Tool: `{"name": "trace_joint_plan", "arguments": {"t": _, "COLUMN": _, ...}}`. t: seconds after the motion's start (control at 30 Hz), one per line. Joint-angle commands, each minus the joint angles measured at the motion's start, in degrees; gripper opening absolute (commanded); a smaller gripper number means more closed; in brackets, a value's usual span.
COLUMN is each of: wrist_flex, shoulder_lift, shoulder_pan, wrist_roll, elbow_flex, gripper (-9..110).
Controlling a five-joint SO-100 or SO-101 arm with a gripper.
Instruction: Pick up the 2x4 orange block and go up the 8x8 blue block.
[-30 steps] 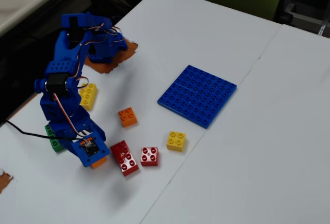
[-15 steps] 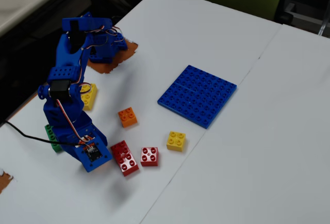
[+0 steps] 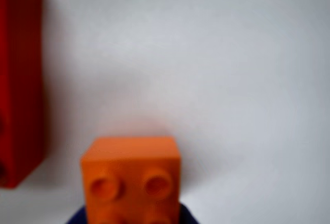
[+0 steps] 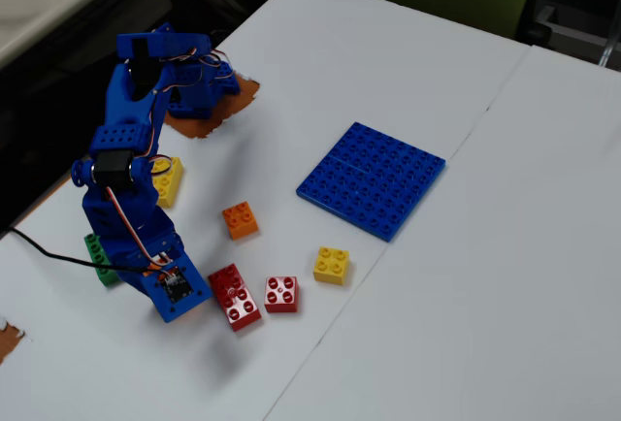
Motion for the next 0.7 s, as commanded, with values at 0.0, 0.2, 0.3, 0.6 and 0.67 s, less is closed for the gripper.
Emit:
{"name": "trace_joint_plan", "arguments": {"t": 0.0, "wrist_flex": 0.2, "shoulder_lift": 2.0, "shoulder_pan": -1.0, "wrist_roll": 0.8, "elbow_flex": -2.7, "gripper": 0}}
{"name": "trace_joint_plan", "arguments": {"t": 0.2, "wrist_flex": 0.9, "shoulder_lift": 5.6, "shoulder_pan": -1.5, "wrist_roll": 2.9, "elbow_flex": -2.7, "gripper": 0}}
{"name": "trace_joint_plan", "arguments": {"t": 0.3, "wrist_flex": 2.3, "shoulder_lift": 9.1, "shoulder_pan": -2.2, "wrist_roll": 4.8, "elbow_flex": -2.7, "gripper": 0}}
{"name": "trace_joint_plan", "arguments": {"t": 0.6, "wrist_flex": 7.8, "shoulder_lift": 19.1, "shoulder_pan": -7.8, "wrist_roll": 11.3, "elbow_flex": -2.7, "gripper": 0}}
{"name": "trace_joint_plan", "arguments": {"t": 0.67, "wrist_flex": 9.1, "shoulder_lift": 21.7, "shoulder_pan": -9.8, "wrist_roll": 12.4, "elbow_flex": -2.0, "gripper": 0}}
